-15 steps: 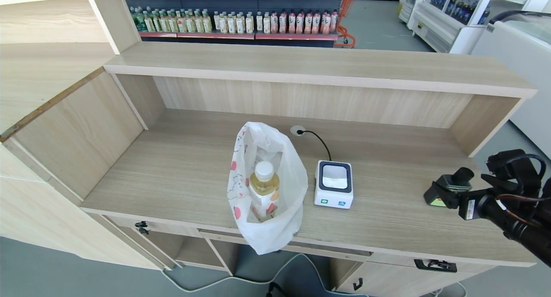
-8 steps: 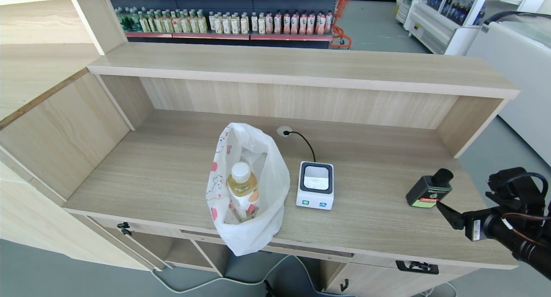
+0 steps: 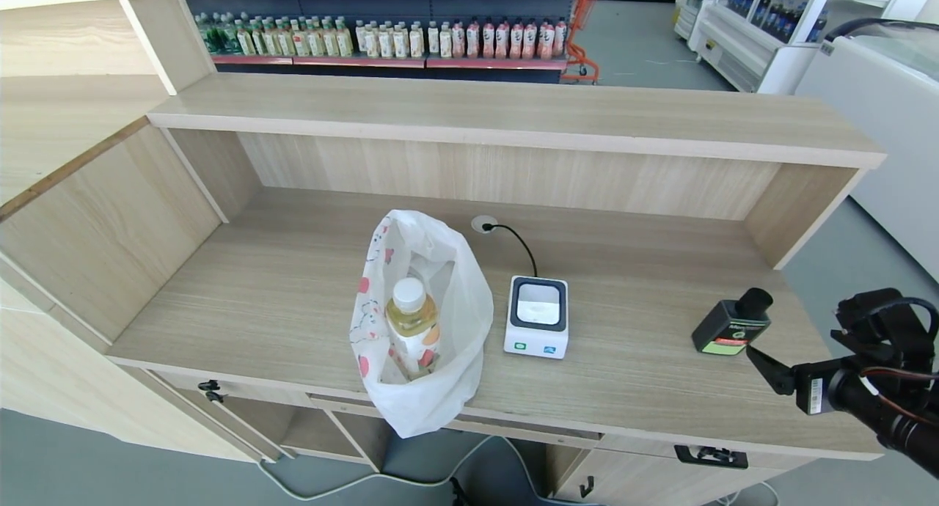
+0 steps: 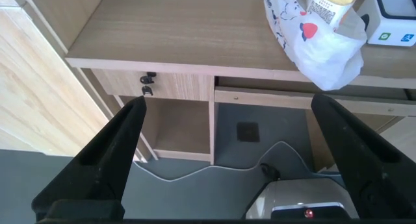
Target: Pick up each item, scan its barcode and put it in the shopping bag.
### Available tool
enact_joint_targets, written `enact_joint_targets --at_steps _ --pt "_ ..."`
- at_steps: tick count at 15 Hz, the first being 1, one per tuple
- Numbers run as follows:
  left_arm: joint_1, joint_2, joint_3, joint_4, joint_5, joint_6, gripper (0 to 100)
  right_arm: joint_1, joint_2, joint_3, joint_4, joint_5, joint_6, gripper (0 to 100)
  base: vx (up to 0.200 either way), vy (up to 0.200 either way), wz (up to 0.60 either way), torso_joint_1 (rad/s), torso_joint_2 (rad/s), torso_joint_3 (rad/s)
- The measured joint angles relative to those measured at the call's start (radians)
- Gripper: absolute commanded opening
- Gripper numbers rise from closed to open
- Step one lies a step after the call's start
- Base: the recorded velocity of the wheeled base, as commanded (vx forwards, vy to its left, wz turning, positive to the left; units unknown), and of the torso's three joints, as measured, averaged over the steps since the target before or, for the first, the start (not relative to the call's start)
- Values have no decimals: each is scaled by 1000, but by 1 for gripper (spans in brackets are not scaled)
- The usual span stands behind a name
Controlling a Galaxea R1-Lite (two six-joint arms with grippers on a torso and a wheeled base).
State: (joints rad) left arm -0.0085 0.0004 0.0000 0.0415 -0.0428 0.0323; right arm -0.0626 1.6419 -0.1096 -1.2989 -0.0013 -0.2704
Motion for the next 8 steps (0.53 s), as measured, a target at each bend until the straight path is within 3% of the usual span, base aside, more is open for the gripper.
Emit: enact_joint_targets --at_steps 4,8 --pt "1 0 0 0 0 1 100 -13 7 3 4 -5 -24 100 0 0 0 0 0 0" --pt "0 0 0 0 0 1 100 -18 10 13 5 -3 -25 100 0 -200 0 0 0 2"
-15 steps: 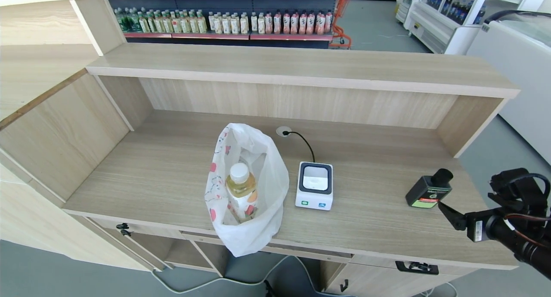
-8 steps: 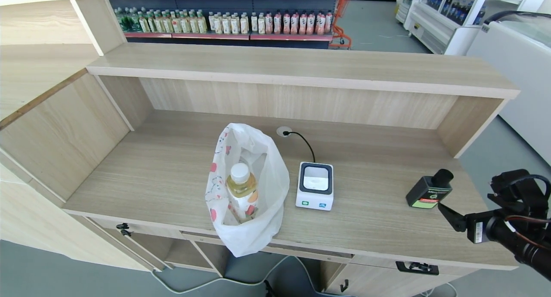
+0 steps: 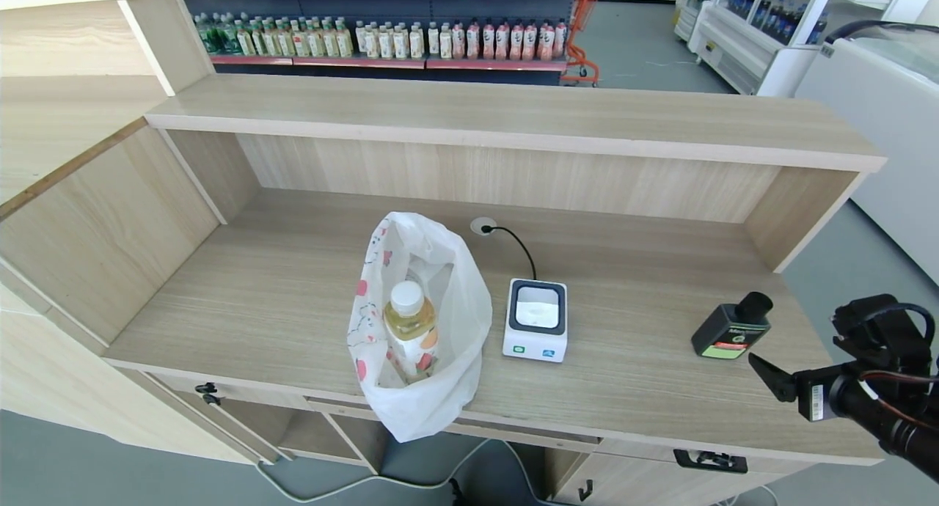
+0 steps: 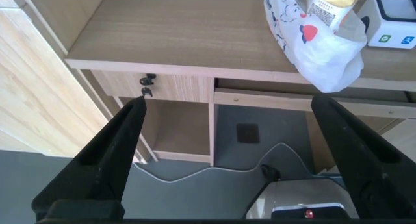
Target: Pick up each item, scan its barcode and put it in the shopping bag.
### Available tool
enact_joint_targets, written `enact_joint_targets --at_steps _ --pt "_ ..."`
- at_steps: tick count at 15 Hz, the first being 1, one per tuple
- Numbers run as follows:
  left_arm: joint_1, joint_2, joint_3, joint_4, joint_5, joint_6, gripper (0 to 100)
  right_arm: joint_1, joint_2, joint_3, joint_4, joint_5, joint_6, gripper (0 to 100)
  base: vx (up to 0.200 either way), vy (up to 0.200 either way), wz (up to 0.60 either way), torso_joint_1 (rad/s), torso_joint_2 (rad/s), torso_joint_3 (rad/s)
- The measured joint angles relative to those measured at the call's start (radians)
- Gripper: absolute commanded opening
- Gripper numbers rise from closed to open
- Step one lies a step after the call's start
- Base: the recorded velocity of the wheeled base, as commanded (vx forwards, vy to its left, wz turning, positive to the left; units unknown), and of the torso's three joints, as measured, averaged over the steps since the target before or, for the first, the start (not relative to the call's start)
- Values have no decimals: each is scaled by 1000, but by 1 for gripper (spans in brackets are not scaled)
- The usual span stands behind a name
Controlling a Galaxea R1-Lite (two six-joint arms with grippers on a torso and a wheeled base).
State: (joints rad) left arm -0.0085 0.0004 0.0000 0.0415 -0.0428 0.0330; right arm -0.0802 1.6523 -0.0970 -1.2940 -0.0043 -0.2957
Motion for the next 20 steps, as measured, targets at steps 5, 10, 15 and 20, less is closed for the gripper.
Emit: enact_joint_targets --at_steps 5,10,15,20 --pt "1 0 0 0 0 0 100 0 -5 52 -11 0 3 100 0 -200 0 5 3 2" --pt "1 0 0 0 0 1 100 -1 -4 54 -11 5 3 100 0 -120 0 0 0 5" --pt "0 0 0 0 0 0 100 29 4 -10 -10 51 41 100 0 0 0 0 0 0" --pt "1 0 0 0 0 0 100 71 18 -20 3 50 30 100 0 0 0 0 0 0"
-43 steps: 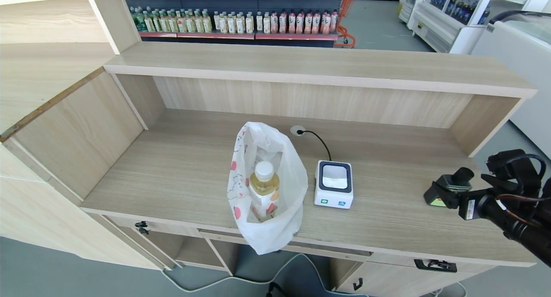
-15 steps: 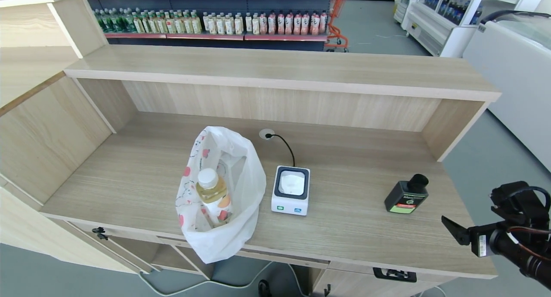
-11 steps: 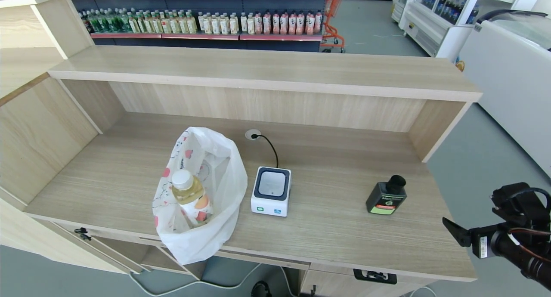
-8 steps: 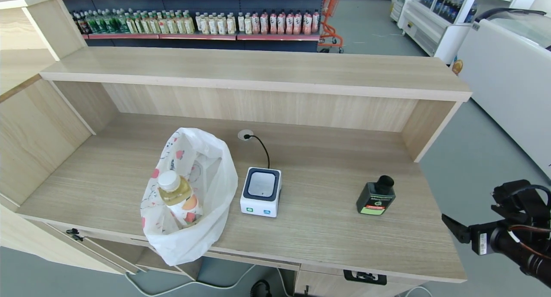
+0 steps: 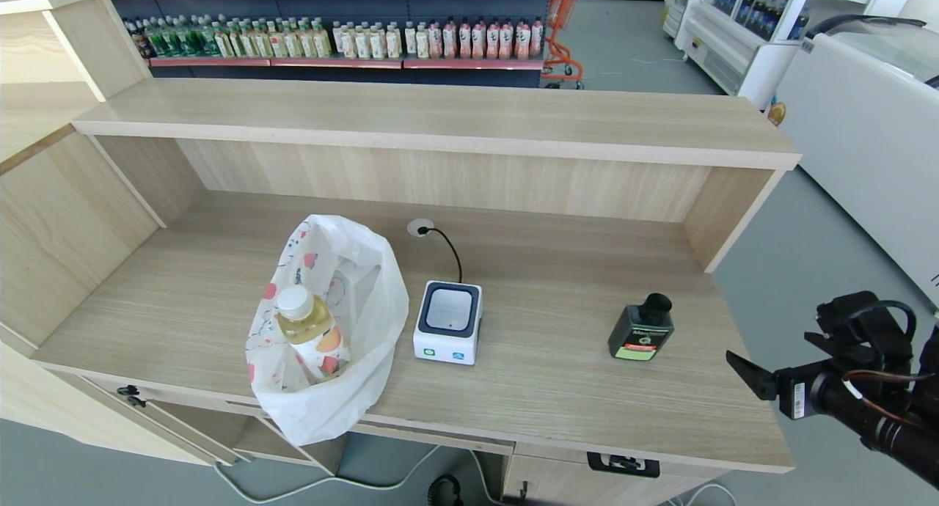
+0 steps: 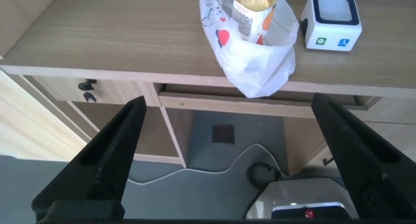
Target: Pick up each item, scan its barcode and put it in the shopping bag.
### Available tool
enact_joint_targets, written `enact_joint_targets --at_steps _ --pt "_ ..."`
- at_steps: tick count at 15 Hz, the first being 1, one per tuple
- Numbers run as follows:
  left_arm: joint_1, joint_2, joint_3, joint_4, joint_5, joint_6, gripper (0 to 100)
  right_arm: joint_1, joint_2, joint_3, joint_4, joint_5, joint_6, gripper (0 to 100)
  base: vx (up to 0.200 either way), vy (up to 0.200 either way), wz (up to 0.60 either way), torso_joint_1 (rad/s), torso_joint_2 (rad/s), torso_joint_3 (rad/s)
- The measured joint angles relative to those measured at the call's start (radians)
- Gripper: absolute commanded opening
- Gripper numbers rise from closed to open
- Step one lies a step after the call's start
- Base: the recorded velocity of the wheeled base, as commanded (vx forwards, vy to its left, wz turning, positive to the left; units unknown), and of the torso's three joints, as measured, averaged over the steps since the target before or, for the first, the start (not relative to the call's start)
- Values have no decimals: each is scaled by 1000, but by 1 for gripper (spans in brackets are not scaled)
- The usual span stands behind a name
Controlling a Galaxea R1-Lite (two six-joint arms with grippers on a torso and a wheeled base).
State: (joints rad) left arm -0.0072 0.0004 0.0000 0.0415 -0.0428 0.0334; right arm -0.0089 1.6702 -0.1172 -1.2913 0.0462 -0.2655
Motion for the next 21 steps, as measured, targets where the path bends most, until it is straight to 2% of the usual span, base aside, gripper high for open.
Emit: enact_joint_targets --at_steps 9,11,13,21 --pt "0 0 0 0 0 0 100 45 156 -74 -32 56 -109 100 0 0 0 0 0 0" --pt "0 0 0 0 0 0 100 51 211 -120 -66 113 -148 100 0 0 0 0 0 0" --pt "0 0 0 0 0 0 100 57 262 -164 -76 213 -186 100 0 0 0 0 0 0" --pt "0 0 0 0 0 0 100 80 423 -312 -127 334 -292 100 0 0 0 0 0 0"
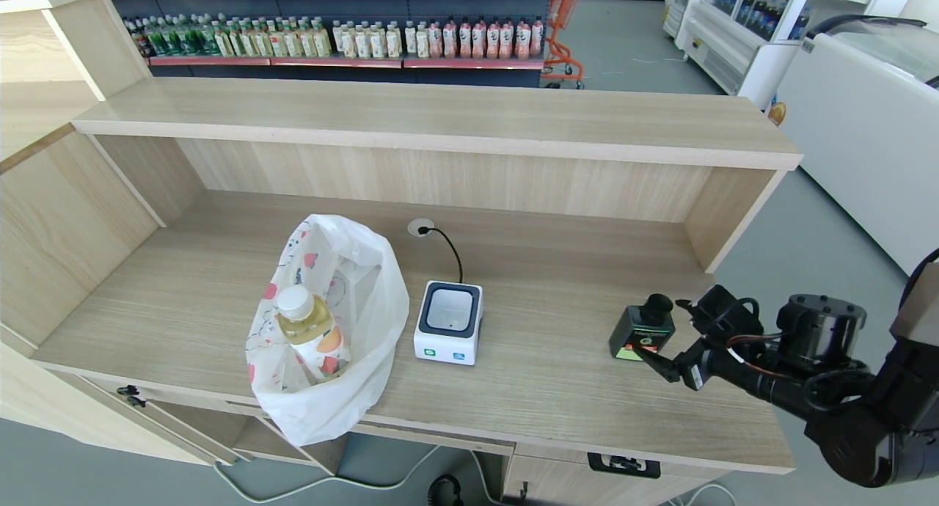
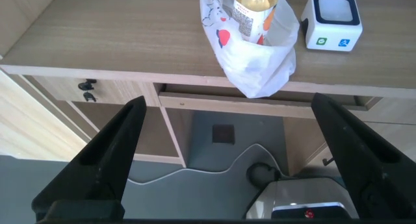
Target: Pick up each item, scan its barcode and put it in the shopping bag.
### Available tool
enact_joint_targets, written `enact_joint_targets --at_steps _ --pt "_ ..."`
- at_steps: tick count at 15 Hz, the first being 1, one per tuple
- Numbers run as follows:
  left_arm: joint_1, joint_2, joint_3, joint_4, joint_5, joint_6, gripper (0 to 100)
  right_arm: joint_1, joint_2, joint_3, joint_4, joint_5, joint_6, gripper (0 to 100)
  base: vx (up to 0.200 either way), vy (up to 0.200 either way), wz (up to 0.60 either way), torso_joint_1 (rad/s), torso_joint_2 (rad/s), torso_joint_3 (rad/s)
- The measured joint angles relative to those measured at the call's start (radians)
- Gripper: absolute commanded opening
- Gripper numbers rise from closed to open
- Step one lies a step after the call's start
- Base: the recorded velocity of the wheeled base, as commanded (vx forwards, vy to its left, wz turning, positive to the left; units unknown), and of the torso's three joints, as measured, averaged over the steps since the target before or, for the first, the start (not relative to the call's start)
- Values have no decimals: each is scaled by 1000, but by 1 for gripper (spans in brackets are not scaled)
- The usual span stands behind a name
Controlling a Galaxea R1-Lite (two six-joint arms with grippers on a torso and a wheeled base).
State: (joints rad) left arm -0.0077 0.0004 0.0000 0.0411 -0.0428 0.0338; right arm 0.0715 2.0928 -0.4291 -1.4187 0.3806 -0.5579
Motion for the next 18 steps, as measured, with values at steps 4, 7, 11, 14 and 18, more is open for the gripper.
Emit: enact_joint_targets --at_steps 4,7,11,14,18 --pt "0 0 0 0 0 0 100 7 66 -61 -9 48 -52 100 0 0 0 0 0 0" --pt "0 0 0 0 0 0 100 17 111 -106 -28 78 -60 100 0 0 0 0 0 0" --pt "0 0 0 0 0 0 100 42 151 -145 -39 114 -61 100 0 0 0 0 0 0" --pt "0 0 0 0 0 0 100 64 178 -176 -43 120 -64 0 0 0 0 0 0 0" --pt "0 0 0 0 0 0 100 76 188 -183 -45 132 -83 0 0 0 0 0 0 0"
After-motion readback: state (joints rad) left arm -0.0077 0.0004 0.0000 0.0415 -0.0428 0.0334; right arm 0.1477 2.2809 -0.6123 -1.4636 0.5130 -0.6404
